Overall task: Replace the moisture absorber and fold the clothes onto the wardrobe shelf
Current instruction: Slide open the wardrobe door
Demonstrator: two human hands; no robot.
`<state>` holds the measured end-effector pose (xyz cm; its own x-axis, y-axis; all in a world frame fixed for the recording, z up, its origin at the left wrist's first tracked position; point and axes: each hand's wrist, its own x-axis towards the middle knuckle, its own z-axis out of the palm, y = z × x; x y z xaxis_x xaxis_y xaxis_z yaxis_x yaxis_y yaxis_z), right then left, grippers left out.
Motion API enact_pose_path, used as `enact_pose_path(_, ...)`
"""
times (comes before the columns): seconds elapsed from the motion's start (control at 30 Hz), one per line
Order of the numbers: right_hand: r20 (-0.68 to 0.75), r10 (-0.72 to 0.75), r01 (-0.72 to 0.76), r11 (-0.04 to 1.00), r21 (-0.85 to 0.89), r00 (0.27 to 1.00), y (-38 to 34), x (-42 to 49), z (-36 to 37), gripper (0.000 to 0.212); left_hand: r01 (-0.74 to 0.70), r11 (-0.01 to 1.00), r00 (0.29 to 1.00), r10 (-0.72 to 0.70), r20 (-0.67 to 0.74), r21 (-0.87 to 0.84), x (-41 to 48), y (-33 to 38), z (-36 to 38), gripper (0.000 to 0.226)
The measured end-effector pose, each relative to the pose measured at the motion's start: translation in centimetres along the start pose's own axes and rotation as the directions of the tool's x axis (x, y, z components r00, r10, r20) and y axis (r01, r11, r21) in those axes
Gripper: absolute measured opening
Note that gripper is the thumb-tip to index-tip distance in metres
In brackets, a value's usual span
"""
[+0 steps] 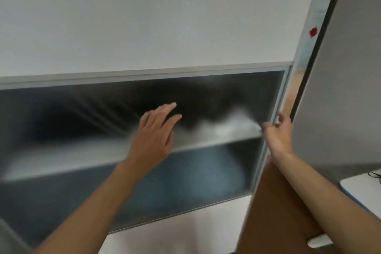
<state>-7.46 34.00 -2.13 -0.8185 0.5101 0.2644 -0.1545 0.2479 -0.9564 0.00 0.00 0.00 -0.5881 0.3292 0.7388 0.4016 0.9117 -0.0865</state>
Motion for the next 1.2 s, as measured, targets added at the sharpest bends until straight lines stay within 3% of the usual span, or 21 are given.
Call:
enact_pose_path(0.07, -0.035, 0.06, -0.061, 0.998, -0.024, 0.998, -0.8, 2.0, -0.9, 0.069, 0.015, 0.987, 0.998, -0.025, 0.06, 0.158, 2.0, 0.2, 0.1, 0.061)
enact_pose_path(0.2, 0.123, 0.163, -0.157, 0.986, -0.056, 0.979, -0.5, 5.0, -1.9, 0.08, 0.143, 0.945, 0.947, -0.217, 0.235, 0.294, 3.6, 0.4, 1.8, 0.085)
enact_pose_path(0.37, 0.332, 0.159, -0.155, 0.987, -0.039, 0.93, 0.8, 8.5, -3.0, 0.072, 0.164, 0.913, 0.926, -0.273, 0.26, 0.373, 4.3, 0.9, 3.9, 0.088)
enact_pose_path(0.5, 0.394, 0.145, -0.146, 0.989, -0.028, 0.908, 2.2, 9.3, -2.0, 0.066, 0.186, 0.889, 0.896, -0.328, 0.299, 0.418, 4.4, 0.6, 4.5, 0.097)
enact_pose_path(0.6, 0.316, 0.099, -0.081, 0.994, -0.069, 0.944, 2.4, 10.5, -2.1, 0.064, 0.217, 0.858, 0.848, -0.402, 0.345, 0.466, 4.7, 0.6, 4.8, 0.105)
enact_pose_path(0.87, 0.121, 0.141, -0.138, 0.99, -0.035, 0.983, 1.9, 12.5, -2.3, 0.07, 0.226, 0.796, 0.734, -0.518, 0.439, 0.561, 5.1, 1.1, 4.1, 0.118)
enact_pose_path(0.93, 0.157, 0.174, -0.173, 0.985, -0.022, 0.972, 1.7, 13.5, -2.7, 0.063, 0.226, 0.794, 0.724, -0.525, 0.449, 0.564, 5.4, 1.3, 3.7, 0.12)
enact_pose_path(1.03, 0.222, 0.207, -0.213, 0.977, 0.005, 0.953, 1.2, 13.2, -2.6, 0.033, 0.217, 0.797, 0.715, -0.523, 0.465, 0.563, 5.3, 1.3, 3.2, 0.12)
enact_pose_path(1.1, 0.196, 0.183, -0.194, 0.98, 0.035, 0.963, 1.3, 12.3, -2.1, 0.038, 0.228, 0.795, 0.706, -0.532, 0.467, 0.562, 4.8, 1.2, 3.2, 0.119)
enact_pose_path(1.2, 0.248, 0.148, -0.166, 0.985, 0.056, 0.957, 1.2, 11.3, -2.0, 0.067, 0.298, 0.786, 0.704, -0.564, 0.431, 0.542, 4.5, 0.9, 3.7, 0.116)
